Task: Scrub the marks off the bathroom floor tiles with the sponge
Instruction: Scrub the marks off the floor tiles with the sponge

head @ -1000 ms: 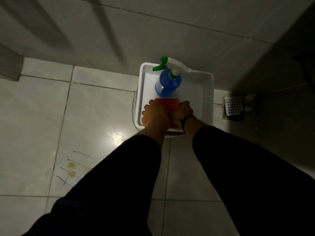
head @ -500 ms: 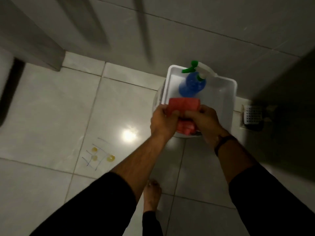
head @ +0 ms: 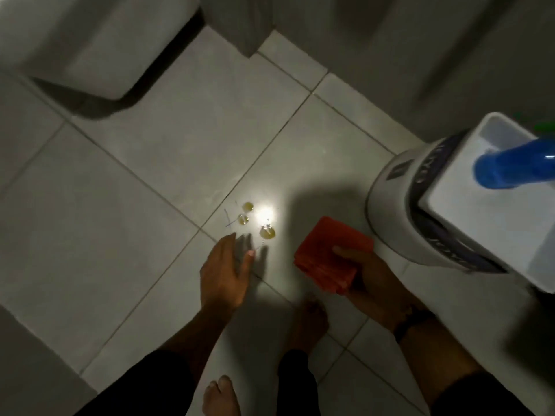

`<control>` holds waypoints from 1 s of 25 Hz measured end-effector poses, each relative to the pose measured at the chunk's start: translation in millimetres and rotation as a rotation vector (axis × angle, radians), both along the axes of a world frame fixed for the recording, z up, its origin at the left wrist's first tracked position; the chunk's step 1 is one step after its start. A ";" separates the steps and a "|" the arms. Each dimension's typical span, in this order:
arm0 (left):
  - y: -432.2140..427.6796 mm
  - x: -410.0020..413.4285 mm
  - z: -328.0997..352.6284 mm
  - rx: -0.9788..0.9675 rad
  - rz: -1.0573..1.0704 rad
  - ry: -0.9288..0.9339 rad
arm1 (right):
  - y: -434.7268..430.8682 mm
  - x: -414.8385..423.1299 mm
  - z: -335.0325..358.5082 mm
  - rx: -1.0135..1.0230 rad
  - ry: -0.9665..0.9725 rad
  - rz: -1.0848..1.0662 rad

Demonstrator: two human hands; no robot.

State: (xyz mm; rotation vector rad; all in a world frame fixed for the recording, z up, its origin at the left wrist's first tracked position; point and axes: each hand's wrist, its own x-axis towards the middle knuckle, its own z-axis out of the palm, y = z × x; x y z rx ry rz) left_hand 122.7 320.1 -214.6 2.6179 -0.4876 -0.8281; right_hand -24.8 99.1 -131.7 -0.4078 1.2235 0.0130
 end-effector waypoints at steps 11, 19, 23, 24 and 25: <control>84.1 63.0 -183.1 0.320 -0.122 -0.246 | 4.4 120.4 -183.5 -0.639 0.052 0.437; 119.2 51.8 -296.7 0.184 -0.043 -0.389 | -25.2 218.5 -291.3 -1.544 0.270 1.119; 119.6 51.2 -294.7 0.156 -0.035 -0.426 | 15.6 235.3 -323.8 -1.605 0.345 1.431; 119.1 53.0 -295.8 0.159 -0.040 -0.425 | 29.4 237.7 -332.7 -1.628 0.382 1.442; 119.3 52.9 -297.4 0.167 -0.042 -0.438 | 42.5 242.3 -340.1 -1.650 0.399 1.430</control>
